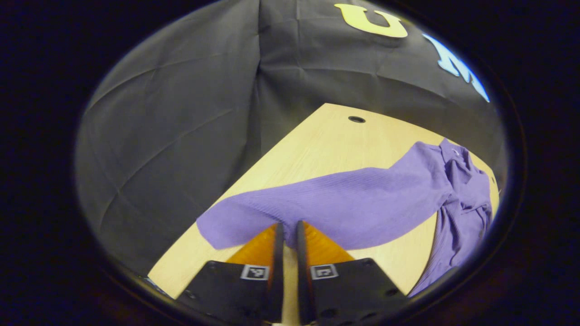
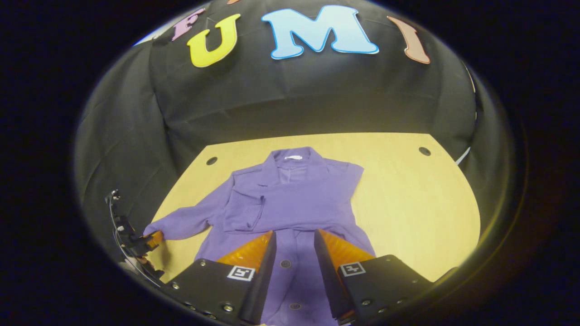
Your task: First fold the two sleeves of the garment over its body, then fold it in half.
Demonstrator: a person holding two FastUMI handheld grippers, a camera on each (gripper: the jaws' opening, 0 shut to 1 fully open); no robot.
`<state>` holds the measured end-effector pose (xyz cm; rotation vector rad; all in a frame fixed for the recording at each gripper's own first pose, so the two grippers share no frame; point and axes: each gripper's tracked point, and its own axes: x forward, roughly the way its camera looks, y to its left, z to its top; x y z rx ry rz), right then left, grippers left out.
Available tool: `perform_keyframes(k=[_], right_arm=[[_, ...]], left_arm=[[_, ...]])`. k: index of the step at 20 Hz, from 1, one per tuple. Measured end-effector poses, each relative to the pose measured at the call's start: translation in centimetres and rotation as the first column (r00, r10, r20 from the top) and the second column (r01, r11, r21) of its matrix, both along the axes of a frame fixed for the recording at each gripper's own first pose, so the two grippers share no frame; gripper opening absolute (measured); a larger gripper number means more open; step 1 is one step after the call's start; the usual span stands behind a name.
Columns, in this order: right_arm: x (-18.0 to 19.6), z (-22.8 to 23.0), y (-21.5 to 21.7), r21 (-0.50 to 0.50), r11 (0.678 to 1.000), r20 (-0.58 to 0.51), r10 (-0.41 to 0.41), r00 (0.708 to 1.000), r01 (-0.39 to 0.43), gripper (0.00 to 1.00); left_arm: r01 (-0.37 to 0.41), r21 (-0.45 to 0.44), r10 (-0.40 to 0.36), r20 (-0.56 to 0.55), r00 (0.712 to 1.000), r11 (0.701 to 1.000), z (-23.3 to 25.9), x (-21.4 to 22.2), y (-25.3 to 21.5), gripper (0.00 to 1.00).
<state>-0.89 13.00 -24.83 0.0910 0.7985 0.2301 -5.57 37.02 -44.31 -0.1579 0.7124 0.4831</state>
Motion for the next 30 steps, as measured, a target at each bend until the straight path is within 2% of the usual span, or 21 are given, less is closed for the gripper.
perform_keyframes(k=[1,5,8,11,16,24,30], right_arm=[[-0.1,0.0,-0.3,-0.001,1.0,0.0,-0.004,1.0,0.004,0.53],[-0.5,0.2,-1.3,-0.003,1.0,-0.002,-0.017,1.0,0.017,0.53],[-0.9,0.1,-1.9,-0.006,1.0,-0.006,-0.021,1.0,0.021,0.53],[-0.9,0.1,-2.1,-0.002,1.0,-0.003,-0.026,1.0,0.026,0.53],[-1.1,0.1,-2.3,0.02,0.999,0.002,-0.036,0.999,0.036,0.53],[-2.3,0.4,-5.0,0.052,0.993,0.015,-0.106,0.994,0.105,0.53],[-4.0,-0.1,-8.6,0.071,0.976,0.009,-0.206,0.979,0.204,0.53]], left_arm=[[-0.011,0.005,0.011,-0.013,1.0,1.0,0.0,0.1,0.1,0.08],[-0.029,-0.032,0.028,-0.027,0.999,0.999,0.4,0.2,0.2,0.07],[-0.014,-0.008,0.014,-0.028,1.0,1.0,1.1,0.2,0.1,0.07],[0.052,0.025,-0.053,0.019,0.998,0.998,3.8,1.9,-1.5,0.07],[0.177,0.038,-0.18,0.098,0.979,0.983,7.6,6.0,-7.4,0.07],[0.361,0.04,-0.361,0.19,0.913,0.932,12.3,13.3,-17.6,0.07],[0.521,0.023,-0.511,0.239,0.826,0.853,14.5,17.7,-28.6,0.07]])
